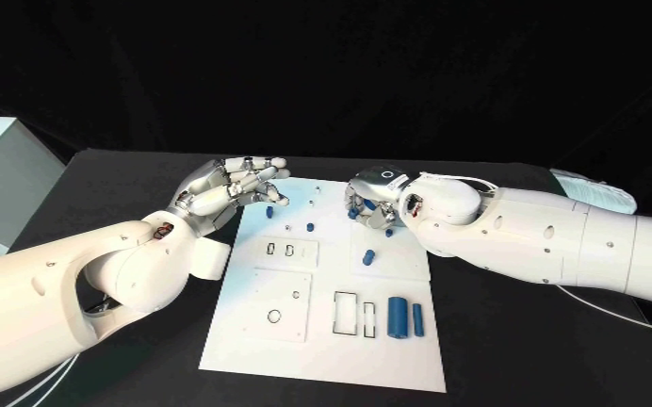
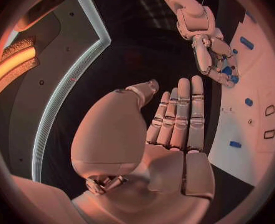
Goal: Assemble the parts on the task board
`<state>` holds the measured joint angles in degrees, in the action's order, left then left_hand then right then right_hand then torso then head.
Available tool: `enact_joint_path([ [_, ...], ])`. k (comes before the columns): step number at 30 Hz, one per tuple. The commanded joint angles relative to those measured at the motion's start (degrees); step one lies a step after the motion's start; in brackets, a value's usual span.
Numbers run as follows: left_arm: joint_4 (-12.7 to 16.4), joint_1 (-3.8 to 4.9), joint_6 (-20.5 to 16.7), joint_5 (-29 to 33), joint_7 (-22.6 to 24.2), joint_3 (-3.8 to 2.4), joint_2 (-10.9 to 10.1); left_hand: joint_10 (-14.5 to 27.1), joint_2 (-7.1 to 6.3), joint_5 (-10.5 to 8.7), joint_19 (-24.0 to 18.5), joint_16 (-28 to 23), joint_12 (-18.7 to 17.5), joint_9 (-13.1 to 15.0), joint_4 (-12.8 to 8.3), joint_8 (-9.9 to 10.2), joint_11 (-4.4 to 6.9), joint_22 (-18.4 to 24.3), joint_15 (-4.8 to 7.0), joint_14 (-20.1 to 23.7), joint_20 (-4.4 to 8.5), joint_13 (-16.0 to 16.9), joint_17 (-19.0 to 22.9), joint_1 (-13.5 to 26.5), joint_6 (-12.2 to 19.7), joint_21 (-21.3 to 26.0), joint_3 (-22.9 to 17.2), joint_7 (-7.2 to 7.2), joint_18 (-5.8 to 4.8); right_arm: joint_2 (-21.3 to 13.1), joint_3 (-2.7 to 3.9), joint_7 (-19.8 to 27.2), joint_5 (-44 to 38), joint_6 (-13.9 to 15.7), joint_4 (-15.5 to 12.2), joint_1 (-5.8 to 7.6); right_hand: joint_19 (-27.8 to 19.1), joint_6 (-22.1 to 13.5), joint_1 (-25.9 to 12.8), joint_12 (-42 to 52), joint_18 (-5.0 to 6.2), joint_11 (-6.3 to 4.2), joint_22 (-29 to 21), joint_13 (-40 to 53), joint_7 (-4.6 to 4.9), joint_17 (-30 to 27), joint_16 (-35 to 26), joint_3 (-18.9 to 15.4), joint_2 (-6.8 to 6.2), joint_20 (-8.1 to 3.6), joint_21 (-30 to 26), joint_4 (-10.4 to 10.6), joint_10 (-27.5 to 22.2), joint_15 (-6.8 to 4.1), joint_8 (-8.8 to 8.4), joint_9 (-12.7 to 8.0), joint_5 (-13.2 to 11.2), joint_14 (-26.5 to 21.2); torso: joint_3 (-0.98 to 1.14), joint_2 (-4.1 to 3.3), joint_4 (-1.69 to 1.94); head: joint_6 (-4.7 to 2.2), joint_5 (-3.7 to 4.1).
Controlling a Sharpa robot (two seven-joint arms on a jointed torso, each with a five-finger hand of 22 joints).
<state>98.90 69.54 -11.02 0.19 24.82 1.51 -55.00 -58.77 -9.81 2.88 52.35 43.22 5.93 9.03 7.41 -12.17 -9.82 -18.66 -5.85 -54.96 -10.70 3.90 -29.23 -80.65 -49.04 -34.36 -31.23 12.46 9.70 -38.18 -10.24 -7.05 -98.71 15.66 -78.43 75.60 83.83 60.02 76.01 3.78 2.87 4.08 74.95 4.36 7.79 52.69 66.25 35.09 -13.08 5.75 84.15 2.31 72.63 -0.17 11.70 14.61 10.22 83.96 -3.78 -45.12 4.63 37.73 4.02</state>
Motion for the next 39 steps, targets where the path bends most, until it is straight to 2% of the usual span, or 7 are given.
enact_joint_path([
  [1,0.0,0.08,1.0,-0.2,0.1,-0.05,0.1,0.3,0.1,0.02,-0.5,0.4,0.4,-0.1,-0.5,0.2,-0.05,-0.2,0.11,0.4,-0.01,0.0,0.0,-0.1,0.4,-0.5,0.0,1.27,0.34,-0.1,-0.02,0.2,2.6,3.5,-0.2,-0.09,1.2,1.2,0.6,0.4,-0.82,-0.48,6.5,0.3,-0.28,0.8,0.8,0.3,1.83,-0.5,0.6,0.2,1.3,-0.68,1.0,1.0,0.5,0.0,-0.07,-0.21,0.07,-0.22,0.03],
  [4,-0.1,0.08,1.0,-0.2,0.0,-0.05,0.1,0.4,0.12,0.02,-0.6,0.5,0.4,-0.1,-0.6,0.2,-0.06,-0.3,0.1,0.5,-0.02,0.0,0.0,-0.2,0.5,-0.7,0.0,1.3,0.34,-0.2,-0.02,-0.2,3.6,4.7,-0.2,-0.09,1.9,2.1,1.3,0.5,-1.12,-0.96,7.8,0.7,-0.66,2.8,2.5,0.5,3.21,-0.82,1.4,-0.5,2.7,-1.17,2.13,2.3,0.4,0.4,-0.09,-0.24,0.11,-0.33,0.04],
  [12,-0.2,0.08,0.9,-0.2,-0.1,-0.05,0.1,0.6,0.19,0.02,-1.1,0.8,0.5,-0.2,-1.0,0.3,-0.17,-0.8,0.04,0.7,-0.03,0.0,0.2,-0.4,0.7,-1.5,-0.2,1.45,0.32,-0.4,0.09,-2.0,4.5,8.6,-1.1,-0.1,2.0,2.2,1.3,0.4,-1.16,-1.06,8.0,0.9,-0.68,3.2,3.0,0.4,3.49,-0.92,1.5,-0.7,3.1,-1.24,2.5,2.9,0.5,0.4,-0.11,-0.39,0.06,-0.83,-0.12],
  [19,-0.4,0.09,0.7,-0.2,-0.1,-0.05,0.1,0.7,0.27,0.02,-1.4,0.9,0.5,-0.2,-1.2,0.4,-0.22,-1.1,0.02,0.8,-0.04,0.0,0.2,-0.5,0.7,-1.9,-0.3,1.51,0.32,0.6,0.54,-5.0,4.3,11.9,-1.2,0.0,2.1,2.2,1.1,0.4,-1.2,-1.1,8.2,1.0,-0.71,3.7,3.4,0.2,3.54,-0.97,1.6,-0.7,3.4,-1.27,2.78,3.4,0.4,0.5,-0.18,-0.52,0.13,-1.42,-0.12],
  [24,-0.4,0.09,0.7,-0.2,-0.1,-0.06,0.1,0.8,0.32,0.02,-1.6,1.1,0.6,-0.2,-1.3,0.4,-0.25,-1.4,0.0,0.8,-0.05,0.0,0.3,-0.5,0.7,-2.3,-0.4,1.54,0.31,2.0,0.73,-6.3,3.8,12.8,0.0,0.07,1.9,2.1,1.0,0.3,-1.16,-1.08,8.0,1.1,-0.69,3.6,3.4,0.1,3.55,-0.97,1.5,-0.6,3.4,-1.26,2.85,3.5,0.3,0.5,-0.2,-0.67,0.21,-1.61,-0.28],
  [30,-0.4,0.11,0.7,-0.3,-0.1,-0.06,0.2,0.8,0.35,0.01,-1.8,1.1,0.6,-0.2,-1.4,0.4,-0.25,-1.6,-0.01,0.9,-0.05,0.0,0.4,-0.6,0.8,-2.6,-0.5,1.55,0.31,4.2,0.95,-7.8,2.9,13.7,2.1,0.22,1.9,2.0,0.9,0.2,-1.14,-1.07,8.0,1.1,-0.68,3.6,3.4,0.1,3.48,-0.98,1.5,-0.7,3.4,-1.26,2.87,3.6,0.2,0.4,-0.31,-0.76,0.26,-1.52,-0.34],
  [39,-0.4,0.21,0.8,-0.4,-0.2,-0.06,0.3,0.9,0.32,0.01,-2.0,1.2,0.7,-0.2,-1.5,0.4,-0.26,-1.8,-0.01,0.9,-0.06,0.0,0.5,-0.6,0.8,-2.9,-0.5,1.55,0.31,6.6,1.06,-8.1,2.9,13.4,4.5,0.29,1.8,1.9,0.8,0.1,-1.12,-1.05,7.9,1.1,-0.65,3.5,3.4,0.0,3.41,-0.98,1.4,-0.7,3.3,-1.25,2.87,3.7,0.2,0.4,-0.34,-0.91,0.34,-1.36,-0.4],
])
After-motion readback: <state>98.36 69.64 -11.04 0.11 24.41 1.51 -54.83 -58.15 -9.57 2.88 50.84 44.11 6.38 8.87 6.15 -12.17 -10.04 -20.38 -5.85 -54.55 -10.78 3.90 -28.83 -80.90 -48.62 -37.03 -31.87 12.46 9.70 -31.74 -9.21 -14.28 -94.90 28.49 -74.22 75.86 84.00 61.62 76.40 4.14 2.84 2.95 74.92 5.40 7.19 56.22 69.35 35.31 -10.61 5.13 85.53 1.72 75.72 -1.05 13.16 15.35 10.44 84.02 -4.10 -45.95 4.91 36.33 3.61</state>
